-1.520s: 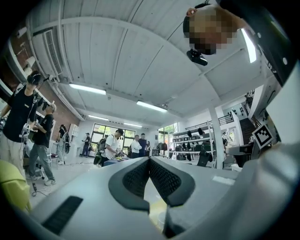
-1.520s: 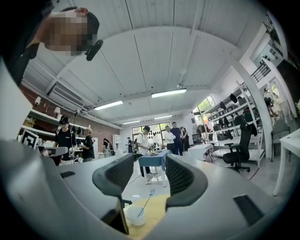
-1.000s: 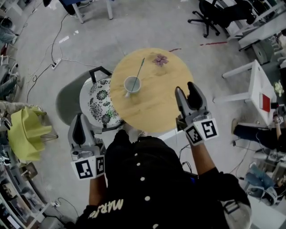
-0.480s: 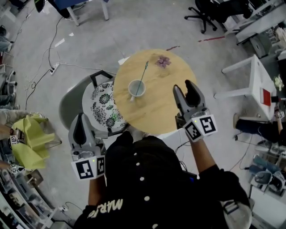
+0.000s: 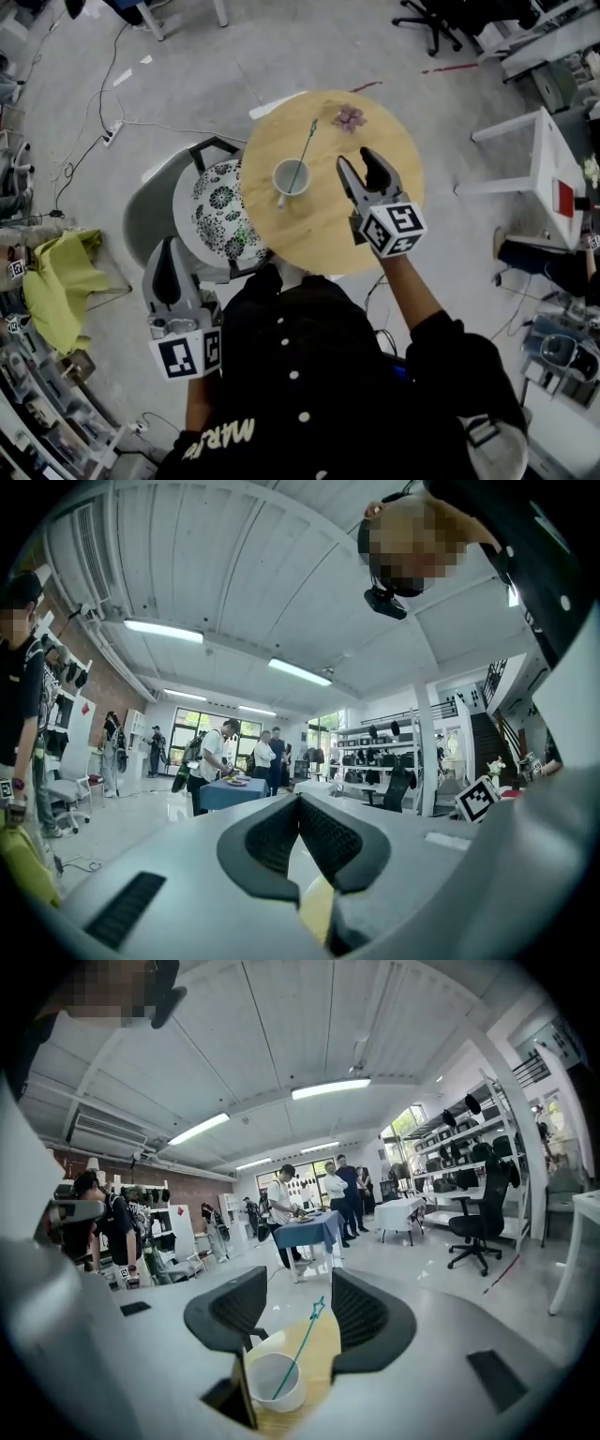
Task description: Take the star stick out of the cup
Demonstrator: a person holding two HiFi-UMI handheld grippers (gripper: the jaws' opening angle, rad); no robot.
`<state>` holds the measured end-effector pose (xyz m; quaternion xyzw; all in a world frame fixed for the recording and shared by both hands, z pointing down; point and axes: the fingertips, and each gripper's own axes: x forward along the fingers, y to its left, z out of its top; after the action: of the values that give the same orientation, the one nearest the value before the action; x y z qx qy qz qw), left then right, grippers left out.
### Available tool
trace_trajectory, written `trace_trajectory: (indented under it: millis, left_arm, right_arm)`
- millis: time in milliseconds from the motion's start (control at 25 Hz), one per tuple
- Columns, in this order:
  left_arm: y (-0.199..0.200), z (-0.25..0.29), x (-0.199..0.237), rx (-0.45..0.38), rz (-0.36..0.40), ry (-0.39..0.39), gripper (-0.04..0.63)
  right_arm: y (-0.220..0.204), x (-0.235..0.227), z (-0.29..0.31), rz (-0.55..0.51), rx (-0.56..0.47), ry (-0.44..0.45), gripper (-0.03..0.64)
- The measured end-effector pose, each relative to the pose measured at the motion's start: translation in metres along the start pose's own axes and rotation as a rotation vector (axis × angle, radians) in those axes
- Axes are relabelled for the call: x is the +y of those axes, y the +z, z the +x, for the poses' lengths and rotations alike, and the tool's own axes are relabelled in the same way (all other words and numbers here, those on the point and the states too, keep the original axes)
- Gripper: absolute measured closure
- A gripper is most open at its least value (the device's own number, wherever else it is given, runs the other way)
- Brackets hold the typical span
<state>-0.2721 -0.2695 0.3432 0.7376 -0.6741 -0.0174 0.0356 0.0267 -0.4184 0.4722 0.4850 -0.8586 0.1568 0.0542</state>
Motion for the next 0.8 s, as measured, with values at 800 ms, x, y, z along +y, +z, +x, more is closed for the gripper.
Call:
trace_trajectory:
  millis: [800]
  left_arm:
    - [-0.039, 0.022, 0.018, 0.103, -0.008, 0.006, 0.591]
  right_arm:
    - [-0.123, -0.027, 0.132, 0.12, 0.233, -0.059, 0.423]
